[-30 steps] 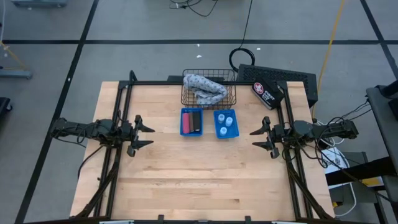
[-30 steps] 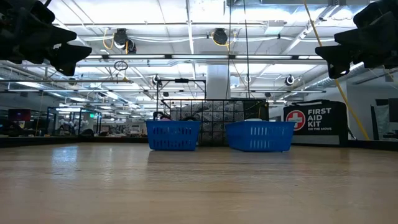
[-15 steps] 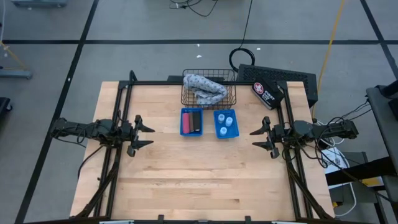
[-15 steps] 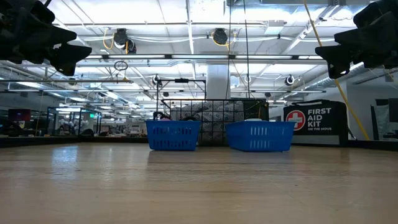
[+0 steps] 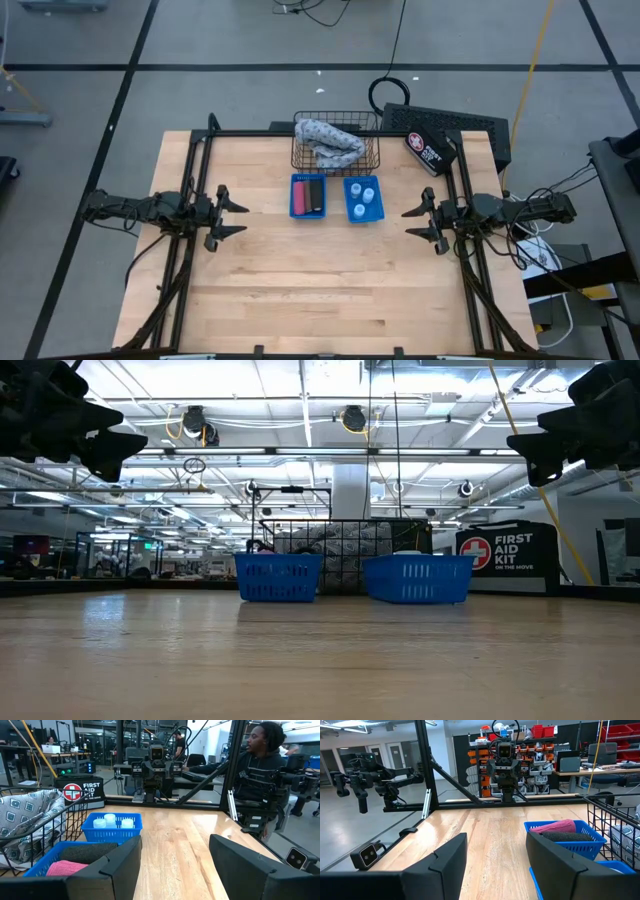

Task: Pick & Place Medicine items
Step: Return to Home Position

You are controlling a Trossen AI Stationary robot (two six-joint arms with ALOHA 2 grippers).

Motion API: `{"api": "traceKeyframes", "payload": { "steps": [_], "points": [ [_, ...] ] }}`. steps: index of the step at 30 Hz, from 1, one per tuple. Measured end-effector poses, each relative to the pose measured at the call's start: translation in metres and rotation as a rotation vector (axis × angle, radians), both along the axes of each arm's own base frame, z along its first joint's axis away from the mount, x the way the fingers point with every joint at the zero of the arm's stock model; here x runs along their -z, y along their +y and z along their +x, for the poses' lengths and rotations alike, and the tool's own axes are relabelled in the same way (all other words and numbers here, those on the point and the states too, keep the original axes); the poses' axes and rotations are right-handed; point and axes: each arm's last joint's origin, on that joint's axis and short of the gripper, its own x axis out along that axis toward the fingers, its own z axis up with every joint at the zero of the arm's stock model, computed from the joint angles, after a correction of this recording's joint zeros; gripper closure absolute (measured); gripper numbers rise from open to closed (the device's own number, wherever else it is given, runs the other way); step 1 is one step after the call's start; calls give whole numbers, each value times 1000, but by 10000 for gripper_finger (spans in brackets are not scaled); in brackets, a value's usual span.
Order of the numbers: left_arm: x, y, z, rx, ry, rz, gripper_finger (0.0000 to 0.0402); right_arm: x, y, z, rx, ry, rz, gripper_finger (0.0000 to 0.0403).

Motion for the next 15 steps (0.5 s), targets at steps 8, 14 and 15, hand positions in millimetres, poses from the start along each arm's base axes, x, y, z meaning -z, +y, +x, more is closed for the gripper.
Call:
{"api": "traceKeyframes", "payload": {
  "steps": [8, 14, 15],
  "points": [
    [0, 0, 0, 0, 0, 0, 160, 0, 0, 0, 0, 0, 0, 207],
    [0, 0, 0, 0, 0, 0, 160, 0, 0, 0, 0, 0, 0, 210],
    [0, 0, 0, 0, 0, 0, 160, 0, 0, 0, 0, 0, 0, 211]
  ]
}}
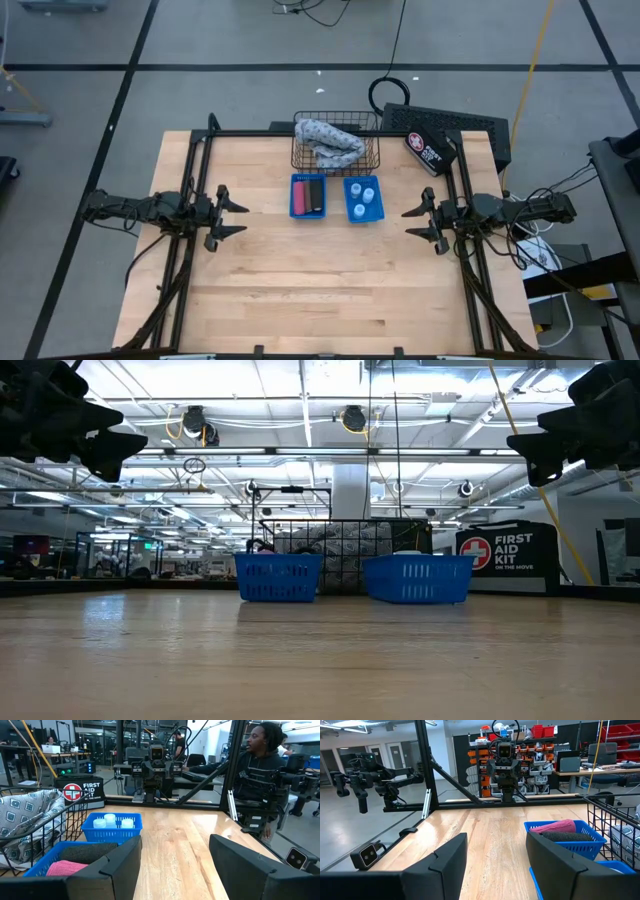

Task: Pick & Place Medicine items
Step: Return to Home Position

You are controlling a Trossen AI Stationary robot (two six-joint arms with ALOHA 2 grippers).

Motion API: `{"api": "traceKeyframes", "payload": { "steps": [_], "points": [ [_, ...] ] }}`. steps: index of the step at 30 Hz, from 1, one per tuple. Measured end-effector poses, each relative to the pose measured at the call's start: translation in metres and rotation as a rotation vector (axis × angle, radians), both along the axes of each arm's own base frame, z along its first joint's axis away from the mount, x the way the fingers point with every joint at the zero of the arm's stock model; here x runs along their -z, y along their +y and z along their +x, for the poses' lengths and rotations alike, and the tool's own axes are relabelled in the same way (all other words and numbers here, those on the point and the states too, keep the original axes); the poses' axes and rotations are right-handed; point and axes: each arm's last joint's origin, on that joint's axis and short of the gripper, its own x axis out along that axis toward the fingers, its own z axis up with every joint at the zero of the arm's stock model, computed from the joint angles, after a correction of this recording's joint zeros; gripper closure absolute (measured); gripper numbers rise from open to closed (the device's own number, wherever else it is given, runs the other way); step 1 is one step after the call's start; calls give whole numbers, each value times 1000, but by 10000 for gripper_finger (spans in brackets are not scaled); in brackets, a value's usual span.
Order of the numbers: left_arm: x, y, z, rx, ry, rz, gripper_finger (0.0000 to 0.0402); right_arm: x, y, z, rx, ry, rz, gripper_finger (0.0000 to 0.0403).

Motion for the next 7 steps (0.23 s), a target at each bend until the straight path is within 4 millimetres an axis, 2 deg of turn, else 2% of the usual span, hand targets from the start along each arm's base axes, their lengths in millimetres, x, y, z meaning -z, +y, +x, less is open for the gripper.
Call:
{"api": "traceKeyframes", "payload": {
  "steps": [7],
  "points": [
    [0, 0, 0, 0, 0, 0, 160, 0, 0, 0, 0, 0, 0, 207]
  ]
}}
